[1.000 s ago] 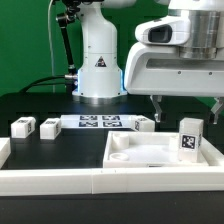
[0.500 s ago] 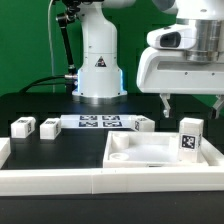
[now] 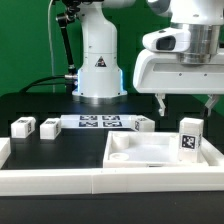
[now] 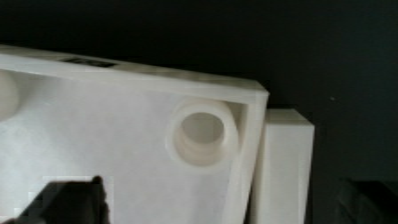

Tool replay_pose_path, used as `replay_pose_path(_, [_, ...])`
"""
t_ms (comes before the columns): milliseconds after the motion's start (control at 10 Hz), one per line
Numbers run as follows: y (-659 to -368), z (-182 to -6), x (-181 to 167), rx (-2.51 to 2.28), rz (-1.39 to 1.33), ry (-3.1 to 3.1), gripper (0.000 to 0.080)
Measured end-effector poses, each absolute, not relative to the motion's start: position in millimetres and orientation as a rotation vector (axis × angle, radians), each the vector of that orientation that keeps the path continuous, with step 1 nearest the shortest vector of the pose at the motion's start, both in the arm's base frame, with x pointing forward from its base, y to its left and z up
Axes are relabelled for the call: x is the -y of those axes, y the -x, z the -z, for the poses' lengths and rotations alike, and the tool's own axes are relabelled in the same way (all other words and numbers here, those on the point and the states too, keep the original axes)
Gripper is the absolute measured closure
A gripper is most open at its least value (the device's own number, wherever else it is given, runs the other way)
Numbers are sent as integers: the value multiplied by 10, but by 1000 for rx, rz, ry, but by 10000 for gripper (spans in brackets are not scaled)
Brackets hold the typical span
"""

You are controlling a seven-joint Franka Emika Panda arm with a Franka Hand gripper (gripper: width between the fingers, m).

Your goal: Assemble square table

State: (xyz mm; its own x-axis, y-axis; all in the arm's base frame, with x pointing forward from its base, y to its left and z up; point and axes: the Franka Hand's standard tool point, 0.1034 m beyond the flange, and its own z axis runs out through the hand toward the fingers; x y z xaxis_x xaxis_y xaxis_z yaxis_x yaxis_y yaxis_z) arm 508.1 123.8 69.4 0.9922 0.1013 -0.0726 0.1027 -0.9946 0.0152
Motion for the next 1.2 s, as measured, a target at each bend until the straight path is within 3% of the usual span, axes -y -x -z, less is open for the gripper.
replay_pose_path(1200, [-4451, -449, -1081, -469, 213, -3082, 150])
